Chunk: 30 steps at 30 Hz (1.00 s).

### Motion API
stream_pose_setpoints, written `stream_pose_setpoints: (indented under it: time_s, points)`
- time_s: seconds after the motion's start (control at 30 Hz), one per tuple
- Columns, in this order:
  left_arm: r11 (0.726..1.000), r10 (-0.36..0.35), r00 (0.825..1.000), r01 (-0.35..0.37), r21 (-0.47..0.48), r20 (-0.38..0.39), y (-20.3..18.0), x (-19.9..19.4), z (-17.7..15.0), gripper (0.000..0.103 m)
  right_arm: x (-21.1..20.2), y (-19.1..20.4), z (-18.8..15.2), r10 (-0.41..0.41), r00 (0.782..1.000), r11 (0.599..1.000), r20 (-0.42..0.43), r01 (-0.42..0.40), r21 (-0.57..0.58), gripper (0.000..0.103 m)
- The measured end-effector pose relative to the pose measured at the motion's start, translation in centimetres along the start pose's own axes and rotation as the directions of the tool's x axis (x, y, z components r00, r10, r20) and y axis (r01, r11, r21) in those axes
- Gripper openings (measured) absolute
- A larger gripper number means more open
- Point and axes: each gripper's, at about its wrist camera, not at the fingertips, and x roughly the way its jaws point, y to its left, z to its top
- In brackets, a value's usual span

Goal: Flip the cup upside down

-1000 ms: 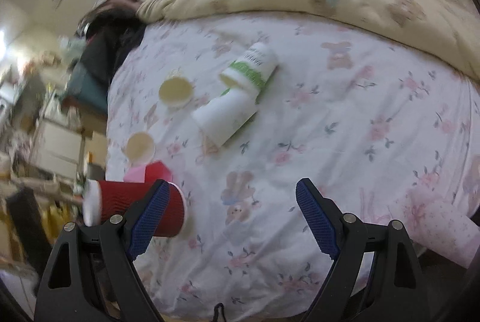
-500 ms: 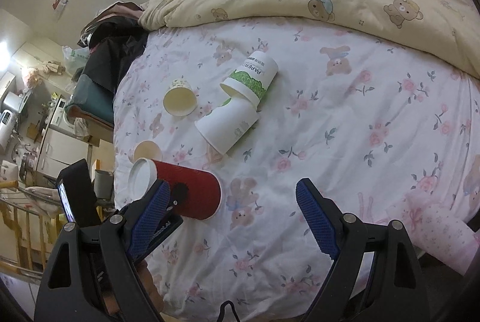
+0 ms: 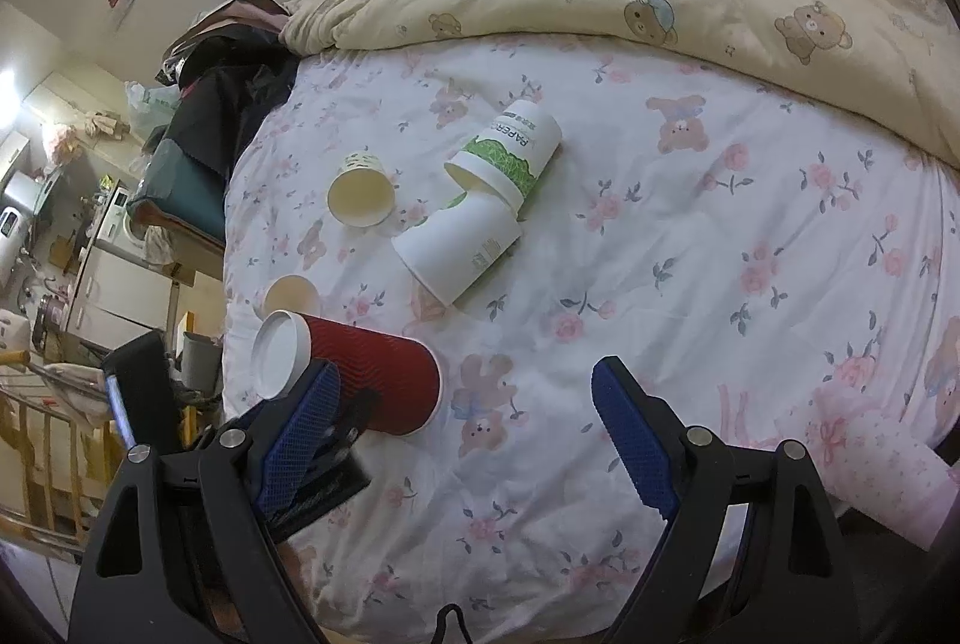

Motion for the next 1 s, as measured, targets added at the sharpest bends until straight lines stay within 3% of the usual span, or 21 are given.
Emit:
stream_pose_setpoints:
  time_s: [0.1,0.2,0.43,0.57,0.83,0.93,1.0]
  points:
    - [1.000,-0.012,0.998,0.013,-0.013,0.057,0.8,-2.9,-0.6,0.093,0.1,0.2,-0.1,-0.007,1.000,1.000,-0.002,0.007,-0.013,0.089]
    - [0.999,0.034,0.989,-0.034,-0.001,0.142,1.9,-6.1,-1.2,0.093,0.1,1.1,-0.5,-0.039,0.999,0.997,0.004,0.039,-0.068,0.089]
    - [0.995,0.093,0.939,-0.097,-0.003,0.331,6.1,-12.3,-3.3,0.093,-1.5,4.3,-2.1,-0.027,0.995,0.972,0.091,0.048,-0.229,0.089]
    - [0.994,0.106,0.924,-0.095,-0.049,0.367,8.2,-13.7,-4.6,0.094,-2.7,6.2,-3.6,-0.013,0.989,0.948,0.147,0.059,-0.314,0.089]
    - [0.994,0.081,0.928,-0.047,-0.101,0.364,9.7,-13.4,-6.9,0.103,-2.6,8.1,-6.9,-0.038,0.981,0.924,0.189,0.106,-0.367,0.089]
    - [0.991,0.099,0.924,-0.059,-0.118,0.368,9.8,-13.1,-7.6,0.103,-2.6,8.8,-8.3,-0.057,0.973,0.907,0.223,0.144,-0.395,0.098]
    - [0.990,0.112,0.923,-0.073,-0.119,0.368,9.9,-12.7,-8.0,0.103,-2.5,9.0,-9.3,-0.061,0.968,0.903,0.243,0.157,-0.399,0.098]
